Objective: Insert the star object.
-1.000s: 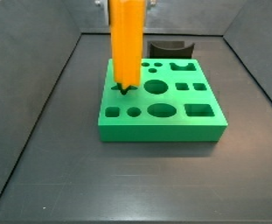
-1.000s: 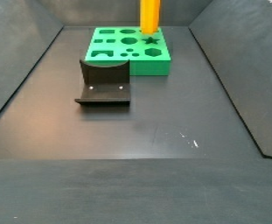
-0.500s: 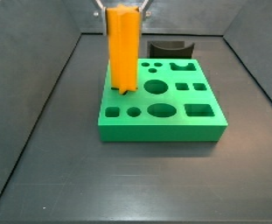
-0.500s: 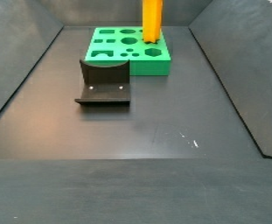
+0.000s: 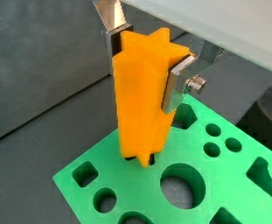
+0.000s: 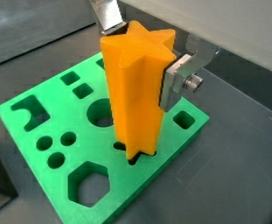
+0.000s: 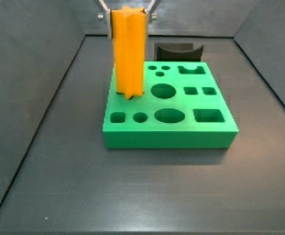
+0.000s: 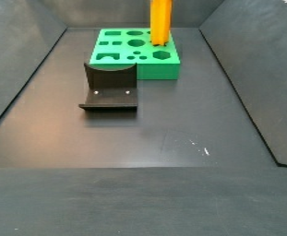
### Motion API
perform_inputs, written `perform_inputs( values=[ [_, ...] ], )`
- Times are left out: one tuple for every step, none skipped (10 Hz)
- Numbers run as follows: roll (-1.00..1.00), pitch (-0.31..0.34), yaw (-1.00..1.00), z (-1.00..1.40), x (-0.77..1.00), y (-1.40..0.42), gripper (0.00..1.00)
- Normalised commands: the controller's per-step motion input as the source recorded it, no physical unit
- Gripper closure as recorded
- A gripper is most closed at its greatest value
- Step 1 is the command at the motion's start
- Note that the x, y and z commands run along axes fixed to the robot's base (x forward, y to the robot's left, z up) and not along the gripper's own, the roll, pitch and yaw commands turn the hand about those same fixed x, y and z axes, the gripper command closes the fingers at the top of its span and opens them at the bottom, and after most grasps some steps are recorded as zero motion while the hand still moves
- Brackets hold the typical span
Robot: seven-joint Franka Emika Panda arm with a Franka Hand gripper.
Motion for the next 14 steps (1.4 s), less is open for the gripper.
perform_inputs(
  values=[
    [0.21,-0.06,0.87,-0.07,-0.03,0.02,1.0],
    [0.21,-0.07,0.86,-0.06,-0.03,0.02,1.0],
    [0.25,-0.069,0.84,-0.09,-0.04,0.02,1.0],
    [0.29,-0.057,0.79,-0.12,-0.05,0.0,1.0],
    [0.27,-0.074,0.74,-0.14,-0.09,0.0,1.0],
    [0.1,-0.007,0.31,-0.19,0.0,0.0,1.0],
    [0.0,0.0,0.0,-0.22,0.02,-0.02,1.0],
    [-0.09,0.0,-0.08,-0.26,0.08,0.0,1.0],
    [-0.19,-0.086,-0.25,-0.25,0.04,0.0,1.0],
    [-0.28,-0.099,-0.34,-0.22,0.04,0.0,1.0],
    [-0.27,-0.081,-0.42,-0.21,0.05,0.0,1.0],
    [-0.23,-0.036,-0.37,-0.2,0.1,0.0,1.0],
    [-0.2,-0.027,-0.31,-0.21,0.08,0.0,1.0],
    [-0.18,-0.024,-0.3,-0.26,0.11,0.0,1.0]
  ],
)
